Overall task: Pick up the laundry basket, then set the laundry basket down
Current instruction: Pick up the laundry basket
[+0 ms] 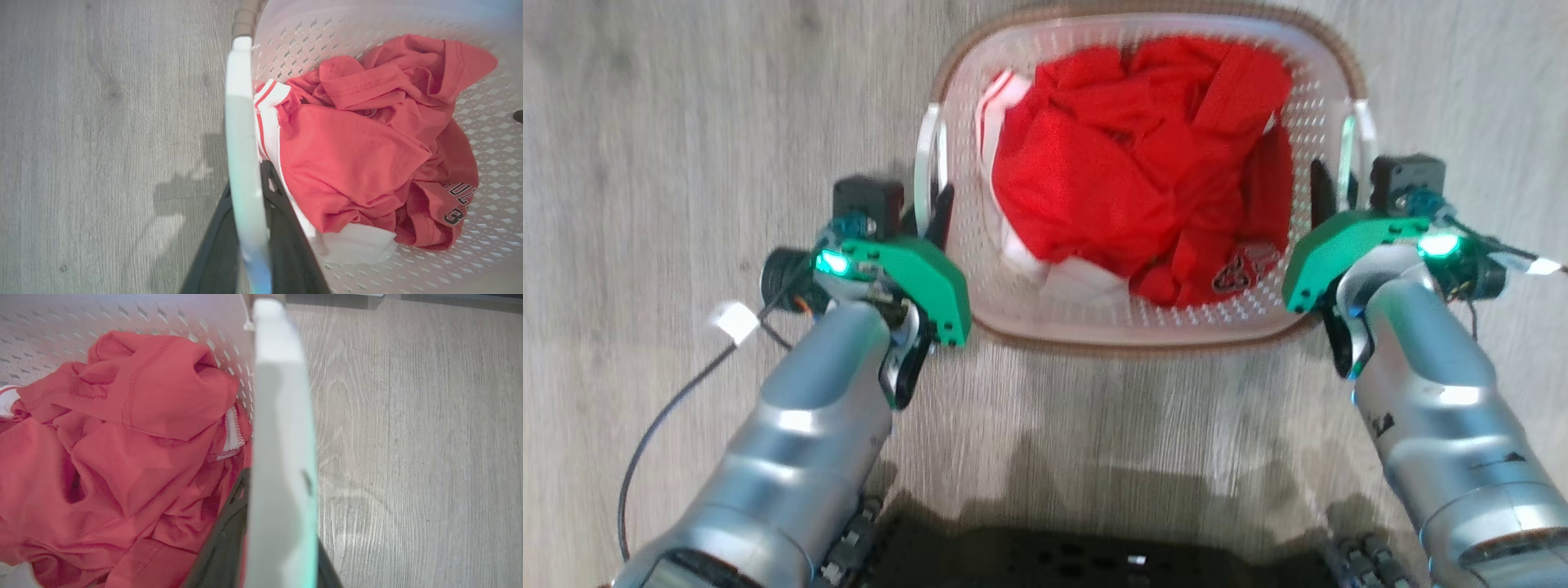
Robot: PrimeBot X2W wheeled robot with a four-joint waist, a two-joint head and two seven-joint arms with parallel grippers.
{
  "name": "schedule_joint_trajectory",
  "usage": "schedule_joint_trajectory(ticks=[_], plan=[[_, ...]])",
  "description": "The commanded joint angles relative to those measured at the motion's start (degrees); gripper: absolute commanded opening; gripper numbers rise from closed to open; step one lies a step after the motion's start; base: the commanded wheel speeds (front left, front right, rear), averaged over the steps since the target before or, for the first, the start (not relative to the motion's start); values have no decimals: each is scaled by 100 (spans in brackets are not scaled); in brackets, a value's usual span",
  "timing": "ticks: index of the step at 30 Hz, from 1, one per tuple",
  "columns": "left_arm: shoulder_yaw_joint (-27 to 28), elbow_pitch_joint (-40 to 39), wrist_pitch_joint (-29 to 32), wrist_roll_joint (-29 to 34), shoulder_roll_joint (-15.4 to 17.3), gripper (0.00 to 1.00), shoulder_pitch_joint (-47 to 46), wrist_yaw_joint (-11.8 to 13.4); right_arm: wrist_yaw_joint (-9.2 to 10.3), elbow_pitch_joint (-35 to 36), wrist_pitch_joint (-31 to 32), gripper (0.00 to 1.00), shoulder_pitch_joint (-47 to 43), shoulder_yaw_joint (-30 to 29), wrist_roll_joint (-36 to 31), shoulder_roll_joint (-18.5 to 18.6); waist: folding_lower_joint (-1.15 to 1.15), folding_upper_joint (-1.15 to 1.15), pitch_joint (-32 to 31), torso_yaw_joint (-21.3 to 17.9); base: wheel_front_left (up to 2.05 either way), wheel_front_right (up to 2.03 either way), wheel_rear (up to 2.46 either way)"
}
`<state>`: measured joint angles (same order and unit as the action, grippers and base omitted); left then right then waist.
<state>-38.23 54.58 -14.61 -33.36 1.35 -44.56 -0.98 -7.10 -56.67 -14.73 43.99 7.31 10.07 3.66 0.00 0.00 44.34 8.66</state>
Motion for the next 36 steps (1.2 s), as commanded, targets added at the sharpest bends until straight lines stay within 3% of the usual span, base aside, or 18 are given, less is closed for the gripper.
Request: schedule_joint_trajectory(ticks=[1,13,25,36], plan=[[72,-41,-39,-31,153,0,197,-22,-39,-61,-27,0,-333,240,96,-79,0,0,-379,-74,0,0,0],[-273,527,-39,-336,153,0,881,-139,-39,-925,86,0,-677,1465,1336,-79,0,0,-1570,-275,0,0,0],[-740,1078,-31,-864,153,0,1293,-253,-39,-1000,459,0,-1154,2535,2466,-79,0,0,-2408,-378,0,0,0],[-1236,1309,201,-1243,153,0,1556,-288,-39,-1270,756,0,-1435,3138,3159,-79,0,0,-2940,-381,0,0,0]])
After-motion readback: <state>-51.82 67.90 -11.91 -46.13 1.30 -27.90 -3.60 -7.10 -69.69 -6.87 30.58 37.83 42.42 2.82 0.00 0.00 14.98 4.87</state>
